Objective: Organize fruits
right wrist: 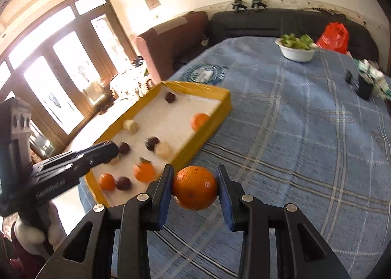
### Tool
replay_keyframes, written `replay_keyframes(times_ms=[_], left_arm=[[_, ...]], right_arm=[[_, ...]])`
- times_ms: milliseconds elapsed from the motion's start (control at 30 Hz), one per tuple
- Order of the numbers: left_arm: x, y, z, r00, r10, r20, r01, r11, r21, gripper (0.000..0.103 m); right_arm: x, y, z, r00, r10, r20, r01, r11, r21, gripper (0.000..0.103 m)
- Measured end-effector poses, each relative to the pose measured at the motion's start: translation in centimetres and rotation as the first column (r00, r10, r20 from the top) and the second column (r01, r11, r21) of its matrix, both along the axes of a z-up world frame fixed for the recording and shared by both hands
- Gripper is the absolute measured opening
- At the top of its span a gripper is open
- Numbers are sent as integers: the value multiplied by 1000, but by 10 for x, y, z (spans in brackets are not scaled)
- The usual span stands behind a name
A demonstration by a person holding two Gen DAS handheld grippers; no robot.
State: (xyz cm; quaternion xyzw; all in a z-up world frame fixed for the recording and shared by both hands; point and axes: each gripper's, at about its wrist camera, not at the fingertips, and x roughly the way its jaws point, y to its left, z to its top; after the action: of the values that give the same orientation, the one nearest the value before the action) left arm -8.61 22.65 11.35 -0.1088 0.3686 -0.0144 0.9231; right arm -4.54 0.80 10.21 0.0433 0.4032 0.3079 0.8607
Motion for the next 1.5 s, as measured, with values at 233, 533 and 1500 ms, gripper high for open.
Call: replay_keyframes(times_ms=[233, 533, 1500], left_arm=[[50, 59, -15, 992, 103, -77, -105, 994, -20, 18], [91, 82, -58, 976, 116, -187, -129, 990, -61, 18], [-30, 20, 24, 950, 253, 184, -273, 958, 88, 78]], right_arm=[[35, 67, 1, 998, 60, -14, -60, 998, 8, 39], [77, 131, -33, 996, 67, -66, -74, 991, -112, 40], [5, 44, -6, 995, -87, 41, 87, 996, -5, 60]])
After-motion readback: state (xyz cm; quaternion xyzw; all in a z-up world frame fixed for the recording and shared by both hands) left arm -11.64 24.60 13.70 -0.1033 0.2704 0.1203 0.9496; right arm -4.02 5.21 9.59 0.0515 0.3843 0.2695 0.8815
